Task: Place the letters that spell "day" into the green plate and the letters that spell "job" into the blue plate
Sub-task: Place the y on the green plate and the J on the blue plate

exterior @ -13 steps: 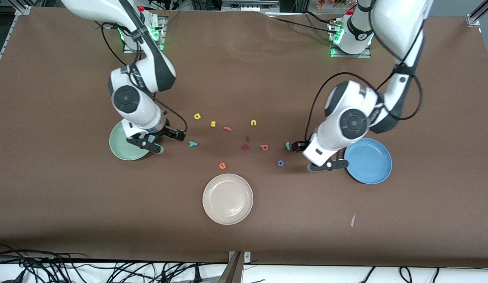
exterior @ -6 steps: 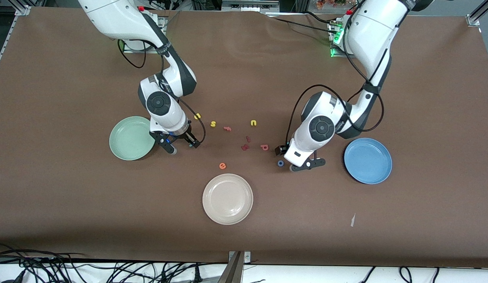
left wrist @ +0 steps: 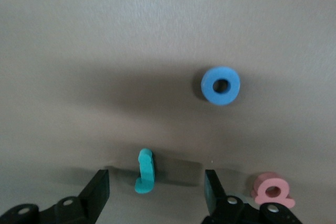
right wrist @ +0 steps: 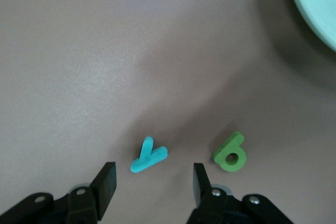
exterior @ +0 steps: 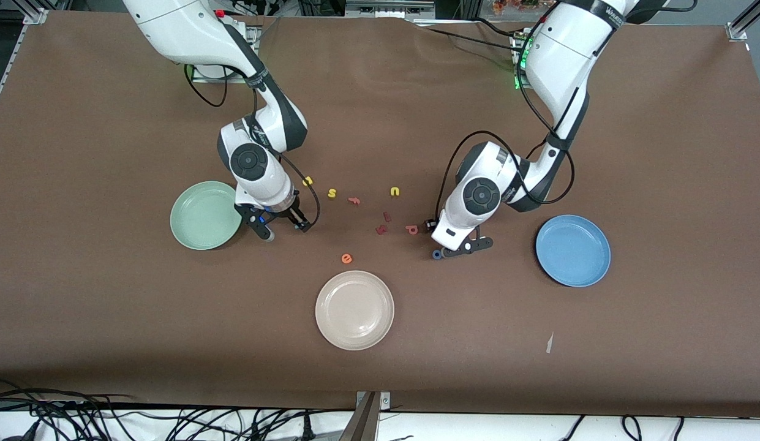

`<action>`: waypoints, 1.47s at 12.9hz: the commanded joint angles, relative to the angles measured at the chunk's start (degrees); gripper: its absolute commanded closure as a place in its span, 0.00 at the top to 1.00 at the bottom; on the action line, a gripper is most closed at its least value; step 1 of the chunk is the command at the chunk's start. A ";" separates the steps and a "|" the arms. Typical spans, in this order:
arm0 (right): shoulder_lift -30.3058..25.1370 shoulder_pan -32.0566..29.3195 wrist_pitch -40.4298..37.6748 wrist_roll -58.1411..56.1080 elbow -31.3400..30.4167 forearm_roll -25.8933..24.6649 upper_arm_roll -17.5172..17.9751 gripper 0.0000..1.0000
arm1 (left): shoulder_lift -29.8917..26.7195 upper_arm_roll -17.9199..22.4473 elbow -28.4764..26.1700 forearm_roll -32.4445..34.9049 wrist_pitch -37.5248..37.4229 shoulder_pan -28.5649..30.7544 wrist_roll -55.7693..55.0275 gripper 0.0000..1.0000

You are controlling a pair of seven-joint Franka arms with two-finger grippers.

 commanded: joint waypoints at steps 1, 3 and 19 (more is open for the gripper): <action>1.72 0.85 1.88 2.98 0.56 -1.23 -0.68 0.67 | -0.41 0.77 -1.23 -0.42 0.57 -0.97 -0.35 0.60; 2.77 1.11 4.69 4.55 0.56 -1.23 -0.68 0.64 | -0.59 0.77 -1.59 -0.42 0.57 -0.97 -0.35 0.43; -1.25 3.22 -9.07 -1.03 5.74 -2.99 -6.91 0.01 | -6.03 1.56 1.75 0.28 -13.38 4.90 9.89 0.00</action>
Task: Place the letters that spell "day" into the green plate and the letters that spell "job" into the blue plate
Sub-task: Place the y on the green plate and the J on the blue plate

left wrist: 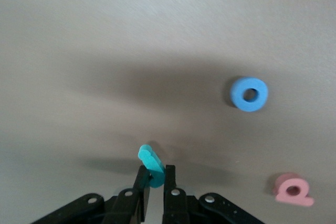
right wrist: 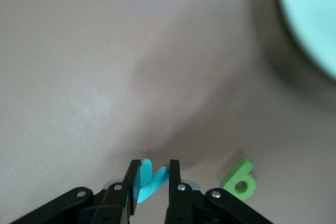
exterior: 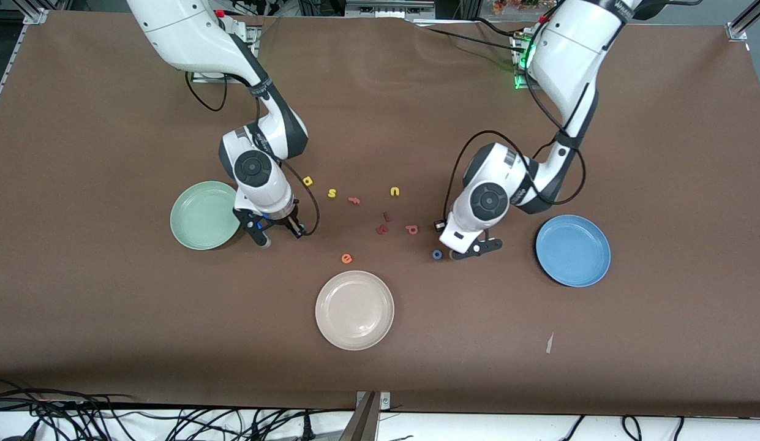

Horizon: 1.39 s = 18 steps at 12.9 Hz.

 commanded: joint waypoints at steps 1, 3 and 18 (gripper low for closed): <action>-4.63 0.46 -8.23 -7.12 1.19 -0.64 -3.63 0.01 | -5.16 -0.01 -0.52 0.58 -7.40 4.91 10.32 0.00; -7.62 0.20 -13.33 -16.68 0.58 -0.21 -6.70 0.02 | -7.10 -0.09 -0.52 4.08 -11.62 8.69 17.10 0.00; -12.65 0.37 -11.94 -37.39 -9.99 3.46 -13.76 1.00 | -3.42 -0.53 4.04 13.53 -11.82 20.40 41.92 1.00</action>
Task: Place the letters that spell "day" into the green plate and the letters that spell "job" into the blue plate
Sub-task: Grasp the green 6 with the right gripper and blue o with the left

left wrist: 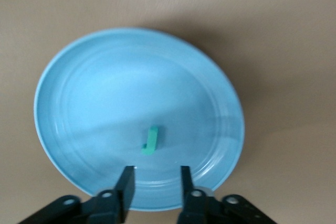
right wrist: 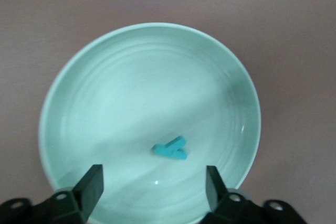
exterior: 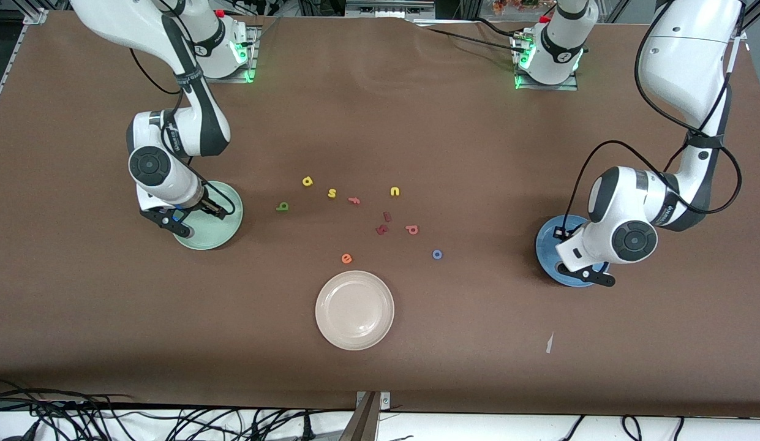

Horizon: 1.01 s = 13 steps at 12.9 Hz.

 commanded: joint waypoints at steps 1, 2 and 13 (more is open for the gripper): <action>0.75 0.55 -3.35 2.30 4.35 6.29 2.75 1.00 | 0.73 -0.33 3.92 -4.49 -0.91 -1.02 -1.22 1.00; 1.37 0.72 -2.83 2.75 4.35 7.71 3.80 1.00 | 1.69 -0.33 5.06 -7.05 -0.82 -2.24 -3.23 1.00; 7.97 5.03 6.76 16.12 3.74 10.01 9.88 0.99 | 14.52 -0.33 18.78 -13.93 8.91 -19.91 -36.63 1.00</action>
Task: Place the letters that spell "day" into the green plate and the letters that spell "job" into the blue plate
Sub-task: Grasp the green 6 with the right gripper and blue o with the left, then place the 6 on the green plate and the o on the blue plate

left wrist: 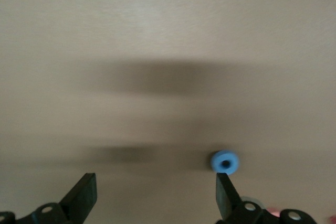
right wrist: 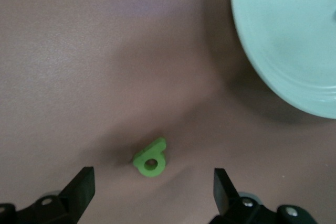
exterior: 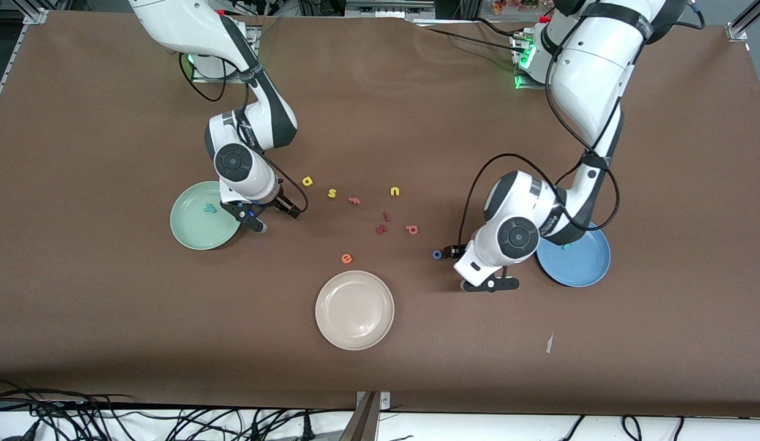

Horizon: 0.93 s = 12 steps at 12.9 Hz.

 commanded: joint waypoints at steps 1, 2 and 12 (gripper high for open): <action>1.00 0.31 1.04 0.45 0.11 0.90 -0.18 0.99 | 2.98 0.68 2.31 -1.50 4.27 -3.02 -5.94 1.00; 1.17 0.40 1.39 0.45 0.11 0.90 -0.18 0.95 | 3.77 0.77 2.31 -1.42 5.94 -4.07 -8.05 0.97; 2.06 0.14 1.57 -0.78 0.81 0.90 -0.35 0.09 | 5.10 1.21 1.61 -0.45 8.06 -6.19 -12.12 0.64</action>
